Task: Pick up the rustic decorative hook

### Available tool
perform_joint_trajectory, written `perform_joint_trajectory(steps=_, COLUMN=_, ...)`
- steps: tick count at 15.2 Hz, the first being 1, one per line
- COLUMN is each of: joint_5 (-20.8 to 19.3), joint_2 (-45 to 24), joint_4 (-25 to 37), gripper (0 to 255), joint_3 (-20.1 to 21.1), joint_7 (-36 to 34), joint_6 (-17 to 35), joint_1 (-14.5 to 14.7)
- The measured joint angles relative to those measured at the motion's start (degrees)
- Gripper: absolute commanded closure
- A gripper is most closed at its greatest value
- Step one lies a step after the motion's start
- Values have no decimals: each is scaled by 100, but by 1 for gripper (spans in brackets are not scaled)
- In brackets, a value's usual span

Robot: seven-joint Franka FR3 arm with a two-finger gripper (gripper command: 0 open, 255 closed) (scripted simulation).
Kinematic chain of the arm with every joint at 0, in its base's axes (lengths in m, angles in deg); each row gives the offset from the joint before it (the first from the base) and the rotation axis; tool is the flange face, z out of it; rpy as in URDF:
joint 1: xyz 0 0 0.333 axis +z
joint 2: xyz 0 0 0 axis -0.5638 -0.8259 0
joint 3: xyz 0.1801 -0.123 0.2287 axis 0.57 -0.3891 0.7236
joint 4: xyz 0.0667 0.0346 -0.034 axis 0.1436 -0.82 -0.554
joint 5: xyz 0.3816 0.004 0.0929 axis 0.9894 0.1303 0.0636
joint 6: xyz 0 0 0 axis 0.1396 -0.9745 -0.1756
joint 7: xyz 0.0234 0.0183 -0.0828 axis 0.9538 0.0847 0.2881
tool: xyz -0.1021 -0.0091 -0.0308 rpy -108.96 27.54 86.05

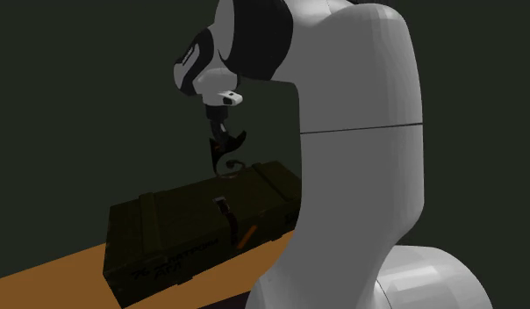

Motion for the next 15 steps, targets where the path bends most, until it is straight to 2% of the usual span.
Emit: perform_joint_trajectory(steps=15, joint_5=72, joint_2=188, joint_4=814, gripper=255, joint_3=37, joint_7=51, joint_6=-993, joint_1=16)
